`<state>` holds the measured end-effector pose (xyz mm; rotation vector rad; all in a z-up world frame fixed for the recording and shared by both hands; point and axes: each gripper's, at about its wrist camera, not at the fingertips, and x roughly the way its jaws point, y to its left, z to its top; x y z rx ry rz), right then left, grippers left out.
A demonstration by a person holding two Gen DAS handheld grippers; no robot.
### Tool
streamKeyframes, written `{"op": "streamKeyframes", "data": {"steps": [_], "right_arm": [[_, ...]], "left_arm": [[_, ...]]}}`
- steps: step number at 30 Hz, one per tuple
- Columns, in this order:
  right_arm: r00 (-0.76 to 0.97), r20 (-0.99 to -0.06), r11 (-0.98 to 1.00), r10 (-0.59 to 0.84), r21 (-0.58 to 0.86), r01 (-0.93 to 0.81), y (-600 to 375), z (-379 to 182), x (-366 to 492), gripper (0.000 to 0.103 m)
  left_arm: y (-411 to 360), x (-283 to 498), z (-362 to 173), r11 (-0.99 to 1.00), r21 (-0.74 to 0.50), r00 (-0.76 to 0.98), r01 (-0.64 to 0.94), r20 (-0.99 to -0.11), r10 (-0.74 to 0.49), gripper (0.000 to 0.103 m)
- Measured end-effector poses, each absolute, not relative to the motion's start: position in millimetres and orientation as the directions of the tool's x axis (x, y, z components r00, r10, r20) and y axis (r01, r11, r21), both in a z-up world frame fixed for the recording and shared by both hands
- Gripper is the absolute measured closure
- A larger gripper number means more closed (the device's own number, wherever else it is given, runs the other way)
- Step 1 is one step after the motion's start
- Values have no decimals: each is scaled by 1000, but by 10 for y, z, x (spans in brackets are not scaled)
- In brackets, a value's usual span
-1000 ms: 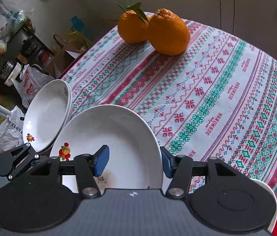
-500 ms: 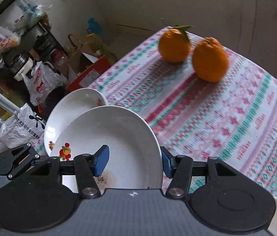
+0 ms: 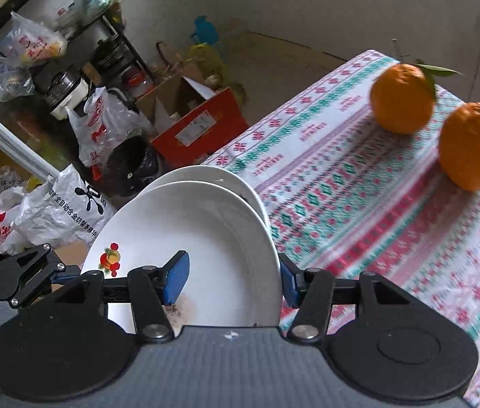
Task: Organize plates and bowls
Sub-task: 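Lower the held stained plate onto the plate stack with the right gripper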
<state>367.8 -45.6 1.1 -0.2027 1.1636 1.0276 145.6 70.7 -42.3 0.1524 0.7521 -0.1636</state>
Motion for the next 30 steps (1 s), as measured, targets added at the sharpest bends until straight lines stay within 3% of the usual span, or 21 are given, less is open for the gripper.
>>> {"op": "streamKeyframes", "data": {"steps": [30], "right_arm": [[-25, -851, 557, 525, 366, -746, -93, -240, 3729, 42]], "left_arm": [[1003, 1508, -527, 984, 56, 707, 167, -702, -81, 23]]}}
